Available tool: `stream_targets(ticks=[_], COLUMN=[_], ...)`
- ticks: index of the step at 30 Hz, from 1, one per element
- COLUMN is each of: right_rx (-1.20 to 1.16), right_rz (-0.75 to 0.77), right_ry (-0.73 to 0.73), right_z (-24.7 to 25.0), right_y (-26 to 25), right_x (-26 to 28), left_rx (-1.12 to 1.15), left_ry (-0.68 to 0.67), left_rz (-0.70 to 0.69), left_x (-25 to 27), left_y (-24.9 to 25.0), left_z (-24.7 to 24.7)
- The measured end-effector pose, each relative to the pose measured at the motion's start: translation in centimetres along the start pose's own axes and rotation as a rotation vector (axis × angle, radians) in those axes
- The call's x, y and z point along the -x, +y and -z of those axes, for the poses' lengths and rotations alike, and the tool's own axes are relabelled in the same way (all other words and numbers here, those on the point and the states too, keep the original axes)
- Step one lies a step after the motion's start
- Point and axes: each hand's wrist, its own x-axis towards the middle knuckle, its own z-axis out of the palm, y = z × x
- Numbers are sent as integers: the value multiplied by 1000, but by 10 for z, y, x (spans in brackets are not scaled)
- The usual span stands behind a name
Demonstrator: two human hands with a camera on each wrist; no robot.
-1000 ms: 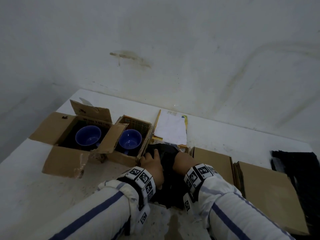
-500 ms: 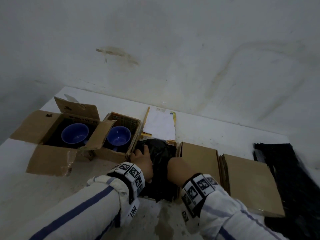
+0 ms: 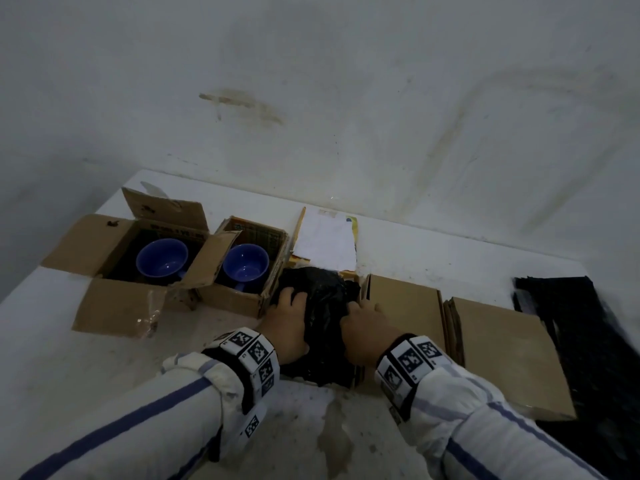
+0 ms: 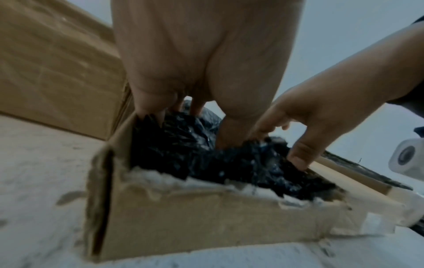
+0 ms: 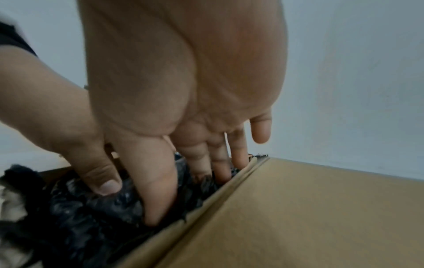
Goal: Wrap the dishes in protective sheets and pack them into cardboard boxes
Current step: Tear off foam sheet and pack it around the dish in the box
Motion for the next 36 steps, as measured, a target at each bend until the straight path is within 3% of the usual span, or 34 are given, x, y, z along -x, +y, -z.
stream_targets(ticks=[5, 7, 15, 19, 23, 29, 33, 36], right_rx=[156, 184, 203, 174, 68, -18, 0, -15], right_rz=[15, 10, -18, -15, -32, -54, -29, 6], right_ry=[-11, -10, 105, 72, -66, 67, 32, -14], right_z=[0, 0, -17, -15, -2, -1, -6, -7], right_y=[-4, -6, -15, -11, -7, -11, -10, -7], right_x=[4, 1, -4, -1, 3, 1, 2, 4], left_rx=[-103, -177, -327, -320, -268, -114, -1, -46], left_ry=[-254, -285, -56, -59, -164, -249, -222, -188], left_rz=[18, 25, 15, -6, -9, -19, -33, -16], left_x=[1, 4, 13, 14, 14, 1, -1, -1], left_y=[-4, -2, 5, 4, 2, -5, -8, -5], left_z=[13, 17, -5, -5, 2, 9, 13, 5])
